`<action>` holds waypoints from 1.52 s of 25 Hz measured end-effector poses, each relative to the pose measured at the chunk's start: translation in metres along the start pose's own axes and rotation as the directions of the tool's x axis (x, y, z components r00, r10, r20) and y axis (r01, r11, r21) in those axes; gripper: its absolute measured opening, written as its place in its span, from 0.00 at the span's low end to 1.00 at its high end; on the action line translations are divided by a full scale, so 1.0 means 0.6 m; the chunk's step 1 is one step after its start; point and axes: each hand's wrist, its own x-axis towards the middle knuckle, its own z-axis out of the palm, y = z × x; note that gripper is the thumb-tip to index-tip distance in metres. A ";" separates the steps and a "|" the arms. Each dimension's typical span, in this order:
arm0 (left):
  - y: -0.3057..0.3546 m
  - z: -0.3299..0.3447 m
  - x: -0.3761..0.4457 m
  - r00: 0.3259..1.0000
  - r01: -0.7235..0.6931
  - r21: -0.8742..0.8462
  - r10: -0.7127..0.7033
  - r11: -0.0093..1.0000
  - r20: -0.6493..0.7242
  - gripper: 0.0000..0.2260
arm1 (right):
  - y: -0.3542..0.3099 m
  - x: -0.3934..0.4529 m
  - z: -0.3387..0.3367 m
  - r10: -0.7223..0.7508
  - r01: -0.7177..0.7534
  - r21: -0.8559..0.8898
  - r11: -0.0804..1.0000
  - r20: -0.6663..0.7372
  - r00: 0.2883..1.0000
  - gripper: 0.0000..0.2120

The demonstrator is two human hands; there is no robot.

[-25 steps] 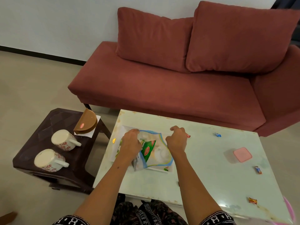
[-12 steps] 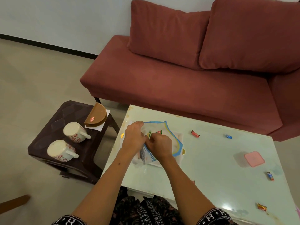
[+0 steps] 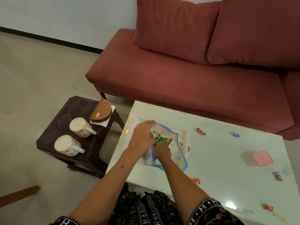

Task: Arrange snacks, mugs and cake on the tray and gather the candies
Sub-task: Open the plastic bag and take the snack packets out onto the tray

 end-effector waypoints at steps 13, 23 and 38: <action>0.001 0.012 0.029 0.996 0.085 0.004 -0.084 0.996 -0.022 0.17 | -0.016 -0.116 -0.238 -0.206 0.157 -0.141 0.977 -0.483 0.851 0.11; -0.017 0.004 0.048 0.965 0.242 -0.023 -0.243 0.970 -0.099 0.14 | 0.131 -0.075 -0.314 -0.026 0.117 0.075 0.990 -0.729 0.684 0.06; -0.027 0.022 0.050 0.961 0.260 0.032 -0.255 0.965 -0.107 0.20 | 0.293 0.153 -0.109 0.115 -0.077 0.209 0.975 -0.174 0.978 0.13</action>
